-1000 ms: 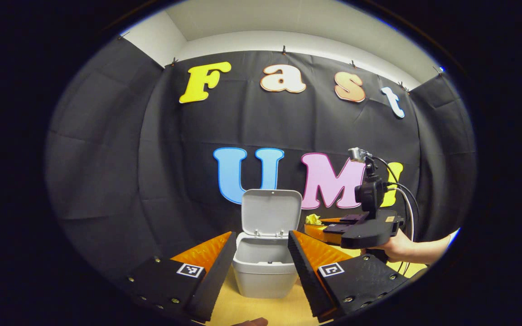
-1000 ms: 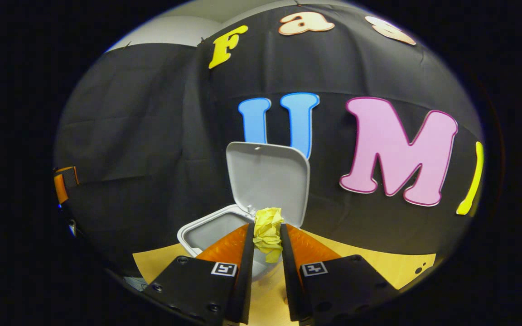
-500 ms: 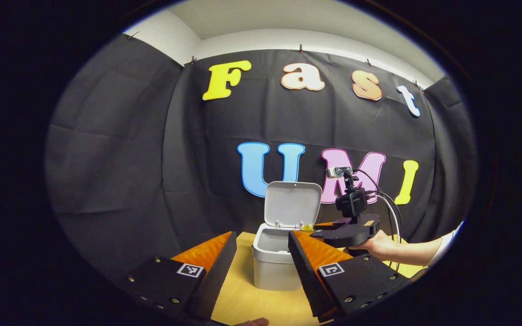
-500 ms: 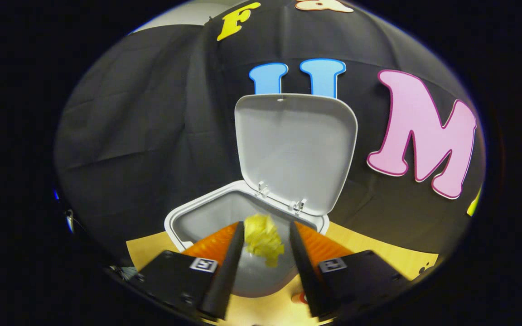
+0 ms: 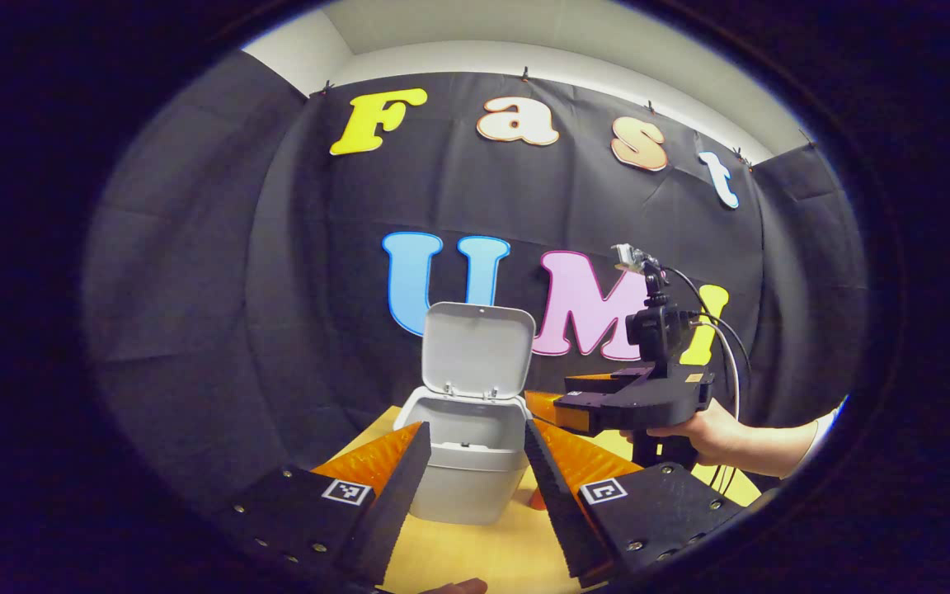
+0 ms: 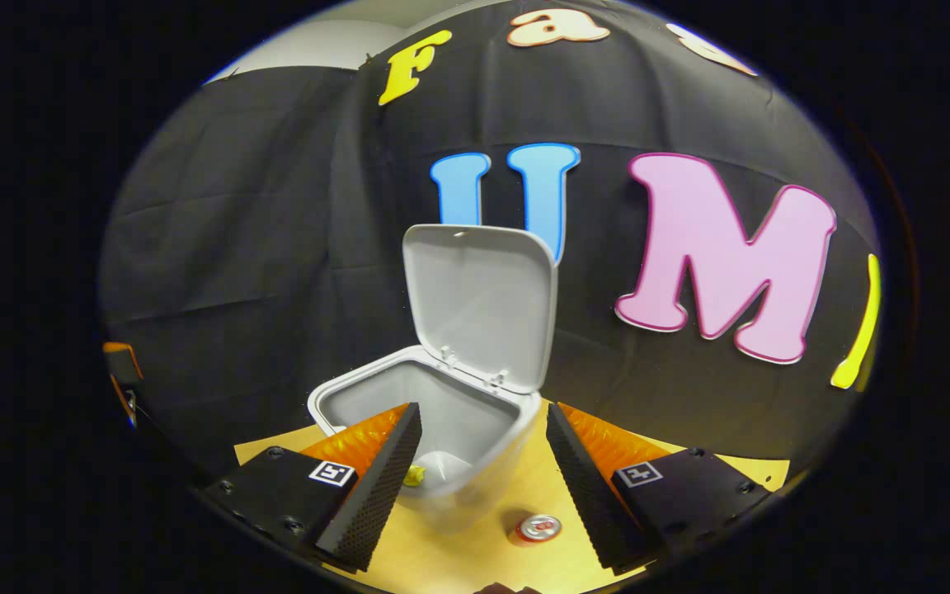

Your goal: Press the lid of the desktop garbage bin to open it, pick up the crumpled paper on the desktop and throw it into the bin, then pick up the pop can on the desktop and drop it into the bin, and finally close the garbage bin lid.

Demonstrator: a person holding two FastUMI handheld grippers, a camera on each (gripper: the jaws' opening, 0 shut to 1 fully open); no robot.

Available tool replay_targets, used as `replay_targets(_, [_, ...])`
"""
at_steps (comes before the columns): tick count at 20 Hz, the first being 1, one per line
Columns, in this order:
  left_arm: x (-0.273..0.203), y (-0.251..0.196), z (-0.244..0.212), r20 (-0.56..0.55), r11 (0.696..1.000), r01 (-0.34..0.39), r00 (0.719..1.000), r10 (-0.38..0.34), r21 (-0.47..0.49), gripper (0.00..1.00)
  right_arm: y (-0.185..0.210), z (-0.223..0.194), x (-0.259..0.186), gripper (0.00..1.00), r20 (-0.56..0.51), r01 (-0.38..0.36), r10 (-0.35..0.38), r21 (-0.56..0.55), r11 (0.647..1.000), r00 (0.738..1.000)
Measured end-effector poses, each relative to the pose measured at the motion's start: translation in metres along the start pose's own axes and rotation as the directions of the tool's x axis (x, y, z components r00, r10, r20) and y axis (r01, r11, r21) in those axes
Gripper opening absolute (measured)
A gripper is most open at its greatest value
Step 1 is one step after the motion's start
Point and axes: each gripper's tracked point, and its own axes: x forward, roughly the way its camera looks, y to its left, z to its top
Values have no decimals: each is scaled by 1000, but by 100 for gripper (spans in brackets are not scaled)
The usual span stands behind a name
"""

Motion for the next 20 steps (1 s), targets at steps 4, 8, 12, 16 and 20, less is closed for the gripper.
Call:
replay_targets(4, [33,-53,-6,68,993,117,991,-115,-30,77,-61,5,-51,98,22,113,-113,-3,994,993])
replay_targets(8, [64,-83,-32,13,986,166,986,-166,-28,77,-117,-1,-89,98,27,238,-239,16,971,971])
replay_targets(12, [85,-106,-44,29,983,179,983,-180,37,83,-159,-27,-115,98,-21,327,-326,38,944,945])
replay_targets(16, [98,-133,-60,13,974,224,975,-224,-19,83,-185,-50,-127,98,-57,373,-370,58,926,927])
replay_targets(20, [126,-163,-96,12,966,258,966,-258,1,84,-201,-69,-133,98,-92,392,-385,63,918,918])
